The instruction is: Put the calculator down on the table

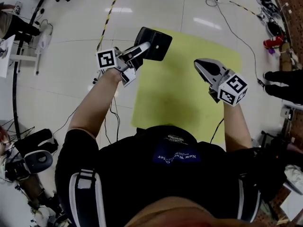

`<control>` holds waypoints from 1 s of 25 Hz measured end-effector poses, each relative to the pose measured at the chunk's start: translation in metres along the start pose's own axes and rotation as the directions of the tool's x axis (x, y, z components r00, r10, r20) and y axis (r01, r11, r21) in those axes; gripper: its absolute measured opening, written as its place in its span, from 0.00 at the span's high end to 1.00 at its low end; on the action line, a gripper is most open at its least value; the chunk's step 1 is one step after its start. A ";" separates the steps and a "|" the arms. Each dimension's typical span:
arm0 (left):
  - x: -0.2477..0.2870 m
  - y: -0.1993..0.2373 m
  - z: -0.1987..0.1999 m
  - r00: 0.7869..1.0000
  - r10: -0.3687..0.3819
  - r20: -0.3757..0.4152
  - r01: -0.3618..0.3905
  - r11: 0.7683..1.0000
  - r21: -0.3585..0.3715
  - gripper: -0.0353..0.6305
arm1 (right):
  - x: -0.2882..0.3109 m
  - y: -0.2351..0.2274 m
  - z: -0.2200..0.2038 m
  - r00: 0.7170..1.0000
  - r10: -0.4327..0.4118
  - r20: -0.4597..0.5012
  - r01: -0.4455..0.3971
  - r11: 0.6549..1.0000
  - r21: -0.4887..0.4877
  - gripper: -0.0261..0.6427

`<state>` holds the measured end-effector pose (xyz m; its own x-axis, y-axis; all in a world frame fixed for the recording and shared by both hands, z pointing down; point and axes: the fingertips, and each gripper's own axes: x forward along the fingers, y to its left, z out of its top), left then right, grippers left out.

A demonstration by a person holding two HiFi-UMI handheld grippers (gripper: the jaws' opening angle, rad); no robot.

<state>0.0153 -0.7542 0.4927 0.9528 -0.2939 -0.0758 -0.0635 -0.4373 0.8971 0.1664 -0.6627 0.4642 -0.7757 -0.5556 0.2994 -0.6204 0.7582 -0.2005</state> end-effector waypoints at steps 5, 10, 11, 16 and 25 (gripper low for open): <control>0.017 0.132 0.037 0.990 0.116 -0.075 -0.122 0.989 -0.080 0.75 | 0.081 -0.042 -0.037 0.999 0.037 -0.032 -0.035 0.998 0.052 0.98; 0.056 0.216 0.060 0.982 0.067 -0.178 -0.095 0.984 -0.152 0.75 | 0.133 -0.066 -0.066 0.993 0.117 -0.018 -0.114 0.987 0.115 0.98; 0.060 0.226 0.061 0.977 0.054 -0.204 -0.090 0.981 -0.170 0.75 | 0.141 -0.067 -0.072 0.991 0.130 -0.023 -0.126 0.984 0.130 0.98; 0.068 0.253 0.060 0.938 0.094 -0.334 -0.143 0.982 -0.127 0.74 | 0.152 -0.073 -0.087 0.988 0.152 -0.038 -0.144 0.978 0.153 0.98; 0.060 0.255 0.067 0.885 0.300 -0.356 -0.281 0.954 0.104 0.65 | 0.152 -0.074 -0.084 0.987 0.156 -0.038 -0.148 0.977 0.151 0.98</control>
<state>0.0369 -0.9399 0.6874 0.9301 -0.0891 0.3564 -0.3593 -0.4233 0.8317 0.1042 -0.7744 0.6024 -0.8579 -0.4172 0.2999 -0.5087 0.7720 -0.3811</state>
